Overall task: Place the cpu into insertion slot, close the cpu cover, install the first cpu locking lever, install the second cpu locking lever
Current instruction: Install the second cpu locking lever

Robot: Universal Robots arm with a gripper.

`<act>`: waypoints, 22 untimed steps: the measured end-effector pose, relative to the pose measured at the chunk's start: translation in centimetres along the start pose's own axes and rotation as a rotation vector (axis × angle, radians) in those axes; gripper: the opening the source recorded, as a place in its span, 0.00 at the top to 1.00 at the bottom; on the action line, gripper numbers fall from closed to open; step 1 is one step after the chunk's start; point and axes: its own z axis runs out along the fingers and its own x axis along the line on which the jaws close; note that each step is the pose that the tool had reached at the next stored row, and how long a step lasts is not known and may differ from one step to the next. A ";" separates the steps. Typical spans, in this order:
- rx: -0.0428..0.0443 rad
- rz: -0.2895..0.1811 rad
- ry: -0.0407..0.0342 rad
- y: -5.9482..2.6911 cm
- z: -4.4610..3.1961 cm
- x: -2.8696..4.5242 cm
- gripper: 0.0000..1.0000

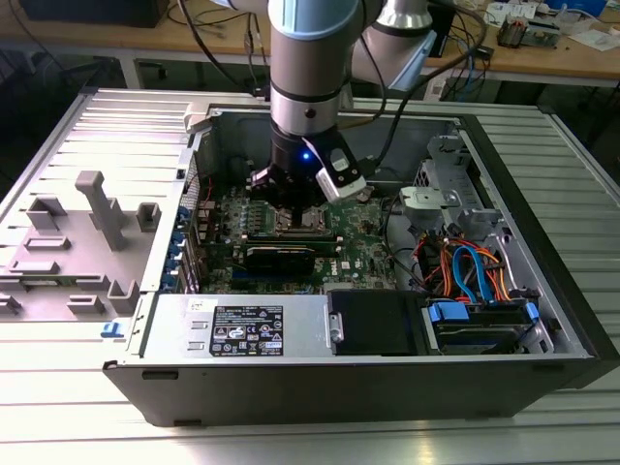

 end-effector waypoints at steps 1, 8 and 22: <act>-0.0003 0.000 -0.0001 0.02 0.00 0.18 0.89; -0.0068 -0.001 -0.0007 0.15 0.02 1.56 0.89; -0.0192 -0.002 -0.0017 0.20 0.74 2.20 0.89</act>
